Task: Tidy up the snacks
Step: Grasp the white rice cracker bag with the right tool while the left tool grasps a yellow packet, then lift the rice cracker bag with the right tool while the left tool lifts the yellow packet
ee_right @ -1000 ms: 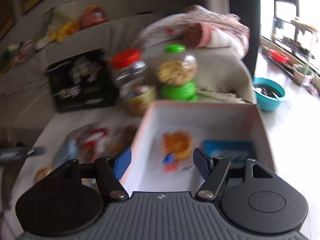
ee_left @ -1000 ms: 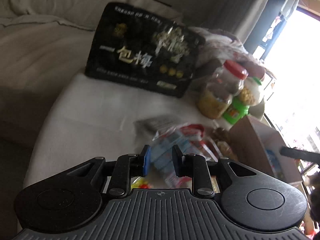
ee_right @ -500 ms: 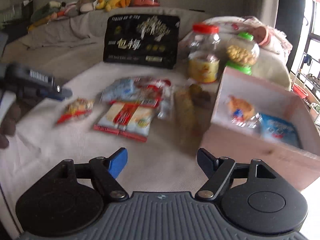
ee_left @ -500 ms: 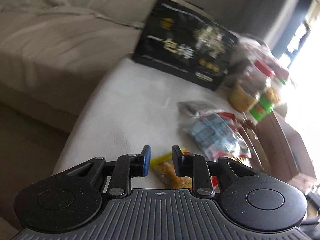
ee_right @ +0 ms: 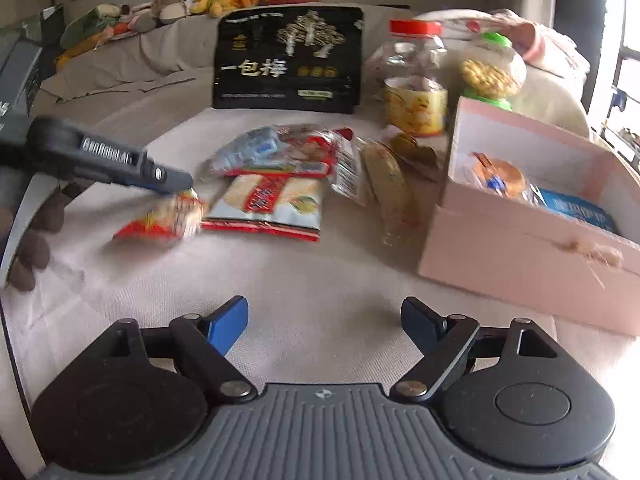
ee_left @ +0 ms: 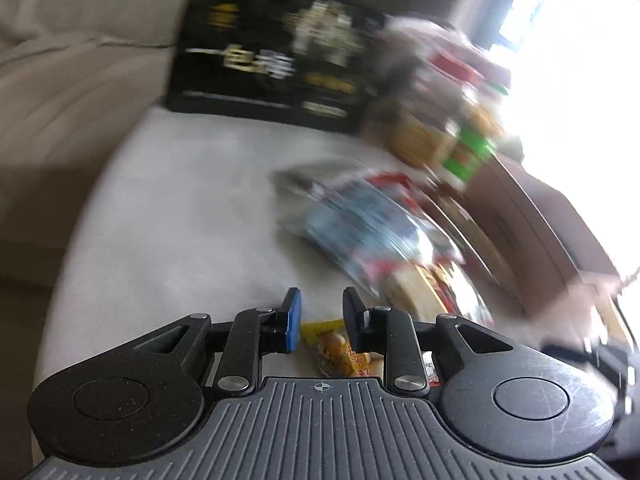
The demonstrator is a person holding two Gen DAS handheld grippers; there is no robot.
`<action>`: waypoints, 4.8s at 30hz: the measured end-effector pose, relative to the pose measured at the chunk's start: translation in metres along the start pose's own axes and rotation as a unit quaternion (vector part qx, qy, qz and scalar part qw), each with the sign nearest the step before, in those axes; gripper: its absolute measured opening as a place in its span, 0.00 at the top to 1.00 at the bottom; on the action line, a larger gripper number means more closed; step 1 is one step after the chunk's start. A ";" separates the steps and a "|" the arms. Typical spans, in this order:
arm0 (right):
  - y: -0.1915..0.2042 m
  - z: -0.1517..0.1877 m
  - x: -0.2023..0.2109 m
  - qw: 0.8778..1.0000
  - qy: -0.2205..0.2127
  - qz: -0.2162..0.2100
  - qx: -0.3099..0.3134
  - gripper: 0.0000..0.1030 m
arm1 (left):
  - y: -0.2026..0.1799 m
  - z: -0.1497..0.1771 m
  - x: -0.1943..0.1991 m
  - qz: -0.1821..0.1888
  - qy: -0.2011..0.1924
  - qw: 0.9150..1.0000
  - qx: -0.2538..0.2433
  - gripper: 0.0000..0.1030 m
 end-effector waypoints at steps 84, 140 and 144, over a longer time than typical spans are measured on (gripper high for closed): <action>-0.025 -0.015 0.016 1.000 -0.007 -0.025 -0.003 0.32 | -0.088 -0.001 -0.025 0.139 0.049 0.988 0.035 0.68; 0.050 0.021 0.027 0.977 0.060 -0.128 0.162 0.04 | -0.077 0.044 0.075 0.031 -0.014 0.999 0.021 0.74; 0.045 0.025 0.026 0.979 0.068 -0.135 0.136 0.10 | -0.068 0.044 0.083 0.023 -0.019 0.999 0.029 0.74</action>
Point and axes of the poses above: each gripper's, at about its wrist camera, not at the fingertips, and x roughly against the way its jaws point, y to its left, z to its underside, the point moved 4 cm from there along -x, roughly the way its jaws point, and after that the axes turned 1 degree about x, right-handed, at the moved point
